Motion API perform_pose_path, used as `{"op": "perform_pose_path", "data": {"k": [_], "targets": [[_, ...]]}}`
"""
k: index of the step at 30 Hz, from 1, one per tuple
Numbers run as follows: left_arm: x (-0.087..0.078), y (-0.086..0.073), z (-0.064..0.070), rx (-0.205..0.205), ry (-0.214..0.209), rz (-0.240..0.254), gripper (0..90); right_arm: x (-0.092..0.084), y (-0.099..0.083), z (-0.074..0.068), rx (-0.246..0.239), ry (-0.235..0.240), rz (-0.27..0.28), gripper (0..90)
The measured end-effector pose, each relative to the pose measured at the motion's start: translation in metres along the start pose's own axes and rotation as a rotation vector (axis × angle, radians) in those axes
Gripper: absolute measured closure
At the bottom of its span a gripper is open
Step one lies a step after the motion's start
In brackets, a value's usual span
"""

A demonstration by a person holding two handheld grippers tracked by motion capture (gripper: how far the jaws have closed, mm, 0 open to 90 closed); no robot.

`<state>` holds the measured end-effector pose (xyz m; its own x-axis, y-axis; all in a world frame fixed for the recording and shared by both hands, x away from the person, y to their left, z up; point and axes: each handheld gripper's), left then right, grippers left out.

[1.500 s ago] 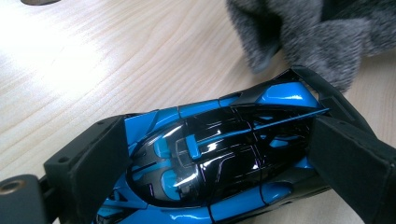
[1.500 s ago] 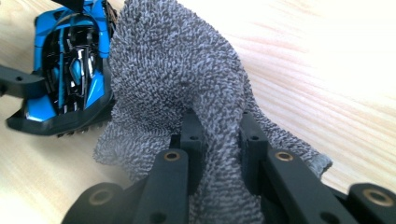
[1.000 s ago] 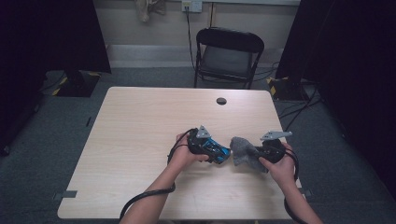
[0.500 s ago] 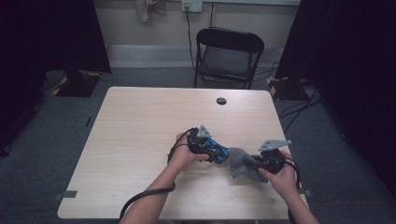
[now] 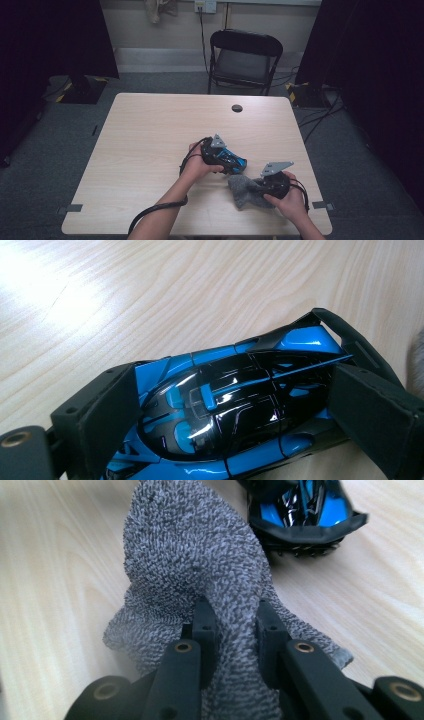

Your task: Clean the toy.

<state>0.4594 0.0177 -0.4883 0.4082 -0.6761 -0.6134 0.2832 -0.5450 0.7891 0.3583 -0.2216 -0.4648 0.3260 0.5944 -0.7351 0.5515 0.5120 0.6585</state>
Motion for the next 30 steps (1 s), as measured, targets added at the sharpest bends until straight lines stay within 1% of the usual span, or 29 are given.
{"op": "perform_pose_path", "data": {"k": [1,4,6,7,8,10,15,21,26,27,30], "targets": [[0.000,0.000,0.000,-0.001,0.001,0.002,6.3,0.004,0.000,0.001,0.003,0.006,-0.005,76.8],[0.000,-0.001,0.001,-0.001,0.001,0.007,6.3,0.014,0.002,0.003,0.010,-0.023,-0.027,76.8],[0.000,-0.001,0.001,0.000,0.001,0.006,6.3,0.018,0.002,0.008,0.036,-0.029,-0.016,76.8],[0.000,-0.001,0.001,0.000,0.001,0.007,6.3,0.019,0.003,0.009,0.040,-0.033,-0.013,76.8],[0.000,-0.001,0.001,0.000,0.001,0.007,6.3,0.020,0.004,0.011,0.045,-0.044,-0.011,76.8],[0.000,-0.001,0.001,0.001,0.001,0.008,6.3,0.021,0.005,0.014,0.058,-0.052,-0.010,76.8],[0.000,-0.002,0.001,0.003,0.001,0.011,6.4,0.022,0.009,0.021,0.063,-0.077,-0.014,76.7],[0.000,-0.002,0.001,0.002,0.000,0.013,6.5,0.024,0.011,0.028,0.074,-0.090,-0.007,76.7],[-0.001,-0.002,0.000,0.004,0.000,0.013,6.6,0.024,0.012,0.034,0.084,-0.088,-0.006,76.8],[-0.001,-0.002,0.000,0.004,-0.001,0.012,6.7,0.023,0.012,0.036,0.086,-0.094,-0.006,76.8],[-0.001,-0.002,0.000,0.005,0.002,0.016,6.7,0.023,0.013,0.040,0.103,-0.102,-0.005,76.8]]}}
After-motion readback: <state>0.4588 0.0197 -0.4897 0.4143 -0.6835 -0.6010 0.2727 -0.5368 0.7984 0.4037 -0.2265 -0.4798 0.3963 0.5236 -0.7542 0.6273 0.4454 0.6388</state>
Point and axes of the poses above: each handheld gripper's, and its own axes: x roughly forward along the jaws, y roughly out of its top, z roughly to its right, and after that the axes turned 6 degrees about x, right-handed
